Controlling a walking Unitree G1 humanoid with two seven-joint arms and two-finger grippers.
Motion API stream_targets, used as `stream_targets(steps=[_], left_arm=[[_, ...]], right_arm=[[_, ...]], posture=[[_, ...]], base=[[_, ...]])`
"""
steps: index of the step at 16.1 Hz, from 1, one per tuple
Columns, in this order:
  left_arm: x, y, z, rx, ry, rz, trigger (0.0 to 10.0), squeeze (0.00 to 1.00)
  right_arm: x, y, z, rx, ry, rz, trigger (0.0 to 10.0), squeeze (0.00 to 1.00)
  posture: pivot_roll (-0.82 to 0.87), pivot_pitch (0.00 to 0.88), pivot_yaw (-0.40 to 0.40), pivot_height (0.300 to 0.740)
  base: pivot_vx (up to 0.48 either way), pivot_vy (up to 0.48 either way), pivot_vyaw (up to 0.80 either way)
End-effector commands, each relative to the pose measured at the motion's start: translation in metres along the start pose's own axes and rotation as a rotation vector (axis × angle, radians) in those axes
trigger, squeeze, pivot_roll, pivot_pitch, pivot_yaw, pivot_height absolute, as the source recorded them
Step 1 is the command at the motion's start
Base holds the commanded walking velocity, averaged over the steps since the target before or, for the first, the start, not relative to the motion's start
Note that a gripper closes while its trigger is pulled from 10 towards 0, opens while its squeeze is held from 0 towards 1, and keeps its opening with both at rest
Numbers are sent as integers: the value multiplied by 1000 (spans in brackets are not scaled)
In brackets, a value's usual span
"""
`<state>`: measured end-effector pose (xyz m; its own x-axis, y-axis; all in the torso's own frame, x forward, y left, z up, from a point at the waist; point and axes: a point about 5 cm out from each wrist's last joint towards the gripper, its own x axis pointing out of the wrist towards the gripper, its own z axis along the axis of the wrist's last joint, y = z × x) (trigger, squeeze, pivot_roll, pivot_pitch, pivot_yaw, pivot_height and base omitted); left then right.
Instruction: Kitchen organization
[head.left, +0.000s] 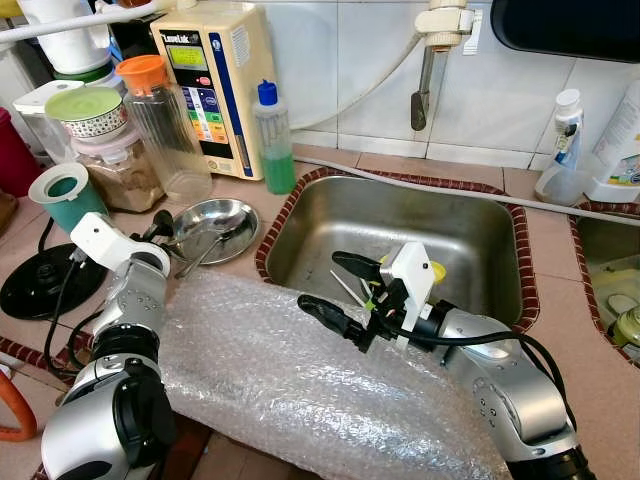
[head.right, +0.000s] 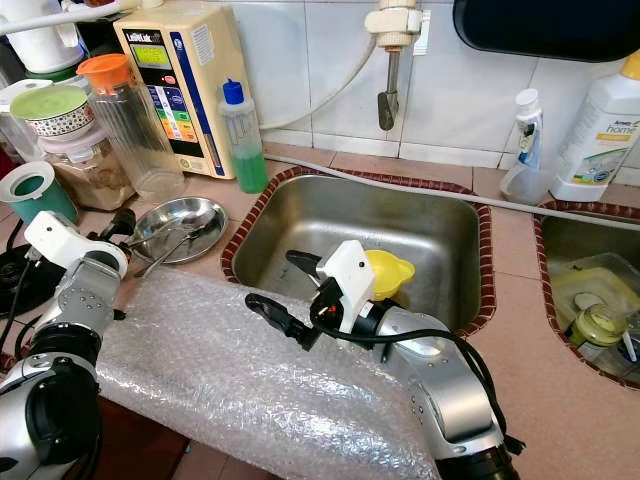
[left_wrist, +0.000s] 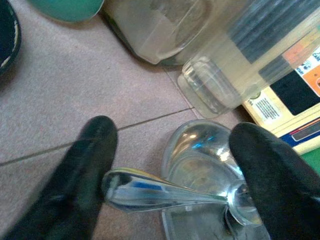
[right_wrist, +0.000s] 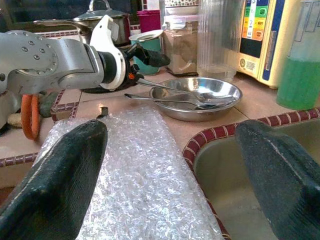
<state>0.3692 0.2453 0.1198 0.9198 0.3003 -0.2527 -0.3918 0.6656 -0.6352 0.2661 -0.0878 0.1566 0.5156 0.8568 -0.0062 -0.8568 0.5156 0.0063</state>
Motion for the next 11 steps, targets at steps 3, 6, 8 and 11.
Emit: stream_targets(steps=[3,6,8,11], left_arm=[[2,-1,9,-19,-16,-2,0,0],[3,0,13,-48,-27,12,0,0],[3,1,15,-55,-30,16,0,0],[3,2,19,-61,-47,28,0,0]], right_arm=[[1,-1,2,-14,-4,-17,10000,0],[2,0,-2,-7,10,-17,10000,0],[2,-1,-2,-7,13,-19,10000,0],[2,-1,-4,-8,18,-29,10000,0]], posture=[[60,0,112,740],[64,0,117,740],[65,0,118,740],[69,0,119,740]], base=[[0,0,0],[0,0,0],[0,0,0],[0,0,0]])
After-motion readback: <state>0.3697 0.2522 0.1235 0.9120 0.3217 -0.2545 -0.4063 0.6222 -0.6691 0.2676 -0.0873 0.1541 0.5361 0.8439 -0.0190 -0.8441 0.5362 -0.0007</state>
